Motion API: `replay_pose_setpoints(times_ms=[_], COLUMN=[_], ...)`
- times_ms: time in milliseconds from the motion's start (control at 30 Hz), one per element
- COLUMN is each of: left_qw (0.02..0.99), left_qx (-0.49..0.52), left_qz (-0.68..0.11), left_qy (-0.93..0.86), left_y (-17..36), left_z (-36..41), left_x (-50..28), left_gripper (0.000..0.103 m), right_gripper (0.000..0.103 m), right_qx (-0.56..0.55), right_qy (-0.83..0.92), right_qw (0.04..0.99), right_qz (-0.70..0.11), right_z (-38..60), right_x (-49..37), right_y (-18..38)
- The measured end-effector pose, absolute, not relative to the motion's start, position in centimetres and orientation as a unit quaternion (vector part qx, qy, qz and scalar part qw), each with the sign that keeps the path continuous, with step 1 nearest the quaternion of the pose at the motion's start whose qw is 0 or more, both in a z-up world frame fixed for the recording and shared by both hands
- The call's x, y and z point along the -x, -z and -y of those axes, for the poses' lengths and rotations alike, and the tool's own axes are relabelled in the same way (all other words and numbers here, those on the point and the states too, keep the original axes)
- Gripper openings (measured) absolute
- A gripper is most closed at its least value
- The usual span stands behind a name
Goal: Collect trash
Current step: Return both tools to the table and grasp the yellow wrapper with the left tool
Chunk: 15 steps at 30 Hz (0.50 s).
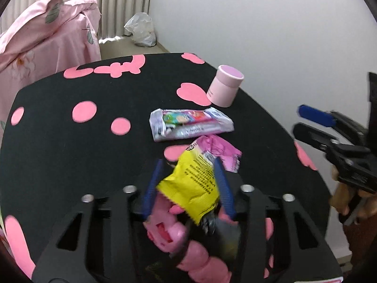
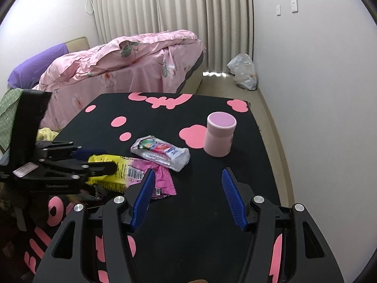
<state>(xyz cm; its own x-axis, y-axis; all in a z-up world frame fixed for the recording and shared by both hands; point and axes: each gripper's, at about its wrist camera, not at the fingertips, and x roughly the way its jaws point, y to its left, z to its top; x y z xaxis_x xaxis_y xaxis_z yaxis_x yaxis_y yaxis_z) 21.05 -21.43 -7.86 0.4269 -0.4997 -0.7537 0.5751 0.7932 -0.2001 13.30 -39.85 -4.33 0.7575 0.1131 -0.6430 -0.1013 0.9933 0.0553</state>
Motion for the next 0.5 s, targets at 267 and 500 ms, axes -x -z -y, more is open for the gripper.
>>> replay_pose_setpoints(times_ms=[267, 500], left_qw=[0.881, 0.908], left_qx=[-0.004, 0.037], left_qz=[-0.392, -0.38], left_qy=[0.263, 0.173], left_y=[6.4, 5.7], left_z=[14.7, 7.5], left_x=[-18.0, -18.4], left_gripper=[0.017, 0.017], right_gripper=[0.055, 0.055], right_qx=[-0.01, -0.012], right_qy=[-0.093, -0.137], right_qw=[0.932, 0.92], right_qz=[-0.35, -0.366], right_z=[37.1, 33.6], right_x=[-12.9, -13.2], right_y=[4.9, 5.7])
